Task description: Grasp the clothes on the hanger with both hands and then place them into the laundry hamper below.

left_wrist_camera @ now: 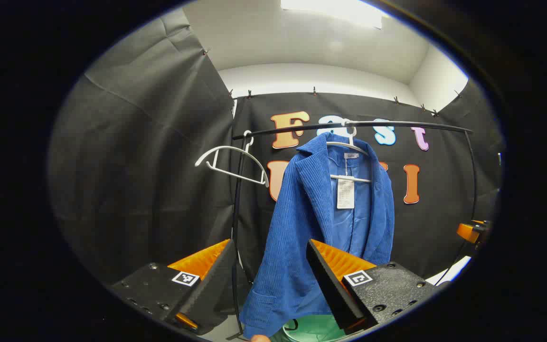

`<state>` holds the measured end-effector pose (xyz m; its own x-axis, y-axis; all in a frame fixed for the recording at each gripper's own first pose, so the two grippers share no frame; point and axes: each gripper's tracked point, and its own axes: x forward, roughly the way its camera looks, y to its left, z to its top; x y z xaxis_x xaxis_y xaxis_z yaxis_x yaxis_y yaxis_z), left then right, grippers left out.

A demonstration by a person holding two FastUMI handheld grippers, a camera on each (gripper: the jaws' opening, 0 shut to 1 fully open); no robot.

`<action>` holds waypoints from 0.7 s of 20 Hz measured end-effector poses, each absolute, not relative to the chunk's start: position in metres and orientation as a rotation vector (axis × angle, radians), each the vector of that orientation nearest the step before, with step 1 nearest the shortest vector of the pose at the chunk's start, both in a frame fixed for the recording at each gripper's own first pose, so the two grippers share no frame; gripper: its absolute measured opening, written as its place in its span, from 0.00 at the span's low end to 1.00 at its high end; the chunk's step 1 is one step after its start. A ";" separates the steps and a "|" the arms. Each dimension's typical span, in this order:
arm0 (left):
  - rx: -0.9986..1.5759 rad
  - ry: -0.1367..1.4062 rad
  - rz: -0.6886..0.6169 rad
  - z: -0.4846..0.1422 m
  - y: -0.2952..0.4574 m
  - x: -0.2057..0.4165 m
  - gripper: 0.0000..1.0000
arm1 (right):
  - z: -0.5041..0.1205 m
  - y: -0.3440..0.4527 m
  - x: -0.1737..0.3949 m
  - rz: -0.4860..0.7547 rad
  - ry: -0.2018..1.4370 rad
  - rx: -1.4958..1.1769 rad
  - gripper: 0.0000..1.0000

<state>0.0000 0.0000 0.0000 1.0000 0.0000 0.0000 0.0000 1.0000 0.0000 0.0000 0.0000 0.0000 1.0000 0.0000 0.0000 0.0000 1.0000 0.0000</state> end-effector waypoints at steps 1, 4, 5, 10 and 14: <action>0.001 0.000 -0.001 0.000 0.000 0.001 0.95 | 0.000 0.000 0.000 0.001 0.002 0.001 0.89; 0.003 -0.002 -0.001 0.001 0.001 -0.001 0.95 | 0.000 0.000 0.000 0.001 0.001 0.001 0.89; 0.004 -0.002 -0.001 0.000 0.000 -0.001 0.95 | 0.001 -0.001 0.000 0.000 0.000 0.002 0.89; 0.005 0.001 -0.005 0.000 -0.002 -0.001 0.96 | 0.001 -0.001 0.000 0.002 0.001 0.010 0.98; 0.003 0.000 -0.012 0.001 -0.005 -0.001 0.95 | 0.001 -0.002 0.000 0.001 0.003 0.008 0.98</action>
